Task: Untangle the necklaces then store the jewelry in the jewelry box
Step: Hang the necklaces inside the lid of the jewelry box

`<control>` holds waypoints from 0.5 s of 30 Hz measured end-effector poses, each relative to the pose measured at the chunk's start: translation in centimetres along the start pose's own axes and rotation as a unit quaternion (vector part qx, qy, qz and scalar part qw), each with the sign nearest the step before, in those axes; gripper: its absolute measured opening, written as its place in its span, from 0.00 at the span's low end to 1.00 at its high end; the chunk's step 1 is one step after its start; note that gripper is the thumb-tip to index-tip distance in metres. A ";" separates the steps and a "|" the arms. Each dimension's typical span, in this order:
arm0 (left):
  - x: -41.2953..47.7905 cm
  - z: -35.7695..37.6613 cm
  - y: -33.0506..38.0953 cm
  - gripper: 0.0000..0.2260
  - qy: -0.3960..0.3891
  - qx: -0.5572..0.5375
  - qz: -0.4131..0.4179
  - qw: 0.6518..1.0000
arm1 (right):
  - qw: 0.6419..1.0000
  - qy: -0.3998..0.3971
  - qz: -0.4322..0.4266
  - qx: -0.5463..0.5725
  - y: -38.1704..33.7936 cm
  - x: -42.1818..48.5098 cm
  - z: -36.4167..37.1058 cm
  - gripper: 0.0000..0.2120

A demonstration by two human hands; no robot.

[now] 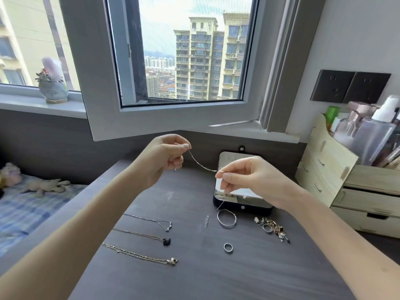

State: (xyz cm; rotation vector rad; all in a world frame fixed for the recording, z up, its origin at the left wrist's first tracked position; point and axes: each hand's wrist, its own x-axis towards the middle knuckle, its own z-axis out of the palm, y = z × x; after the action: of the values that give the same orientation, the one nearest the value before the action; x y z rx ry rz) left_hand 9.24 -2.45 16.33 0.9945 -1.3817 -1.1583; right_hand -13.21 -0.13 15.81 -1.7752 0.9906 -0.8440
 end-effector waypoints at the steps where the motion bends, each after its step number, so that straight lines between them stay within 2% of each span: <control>1: -0.1 0.2 -0.2 0.05 -0.007 0.012 -0.006 1.000 | 1.000 0.004 -0.013 0.005 -0.5 0.0 -0.1 0.06; 8: -0.1 2.4 -1.7 0.05 -0.099 0.039 -0.020 0.994 | 0.994 0.054 -0.090 0.001 -5.3 0.8 -2.2 0.07; 11: 0.4 3.5 -2.1 0.02 -0.136 0.038 -0.019 0.990 | 0.993 0.070 -0.096 -0.008 -7.2 1.3 -3.1 0.06; 15: 1.7 4.5 -2.5 0.07 -0.166 0.035 -0.016 0.985 | 0.990 0.102 -0.096 -0.020 -8.7 2.3 -4.3 0.06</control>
State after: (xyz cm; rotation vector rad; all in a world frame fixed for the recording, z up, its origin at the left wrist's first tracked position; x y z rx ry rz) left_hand 4.51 -4.03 14.21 0.9014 -1.6845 -1.3522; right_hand -13.51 -1.47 25.71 -1.8665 0.9819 -1.1518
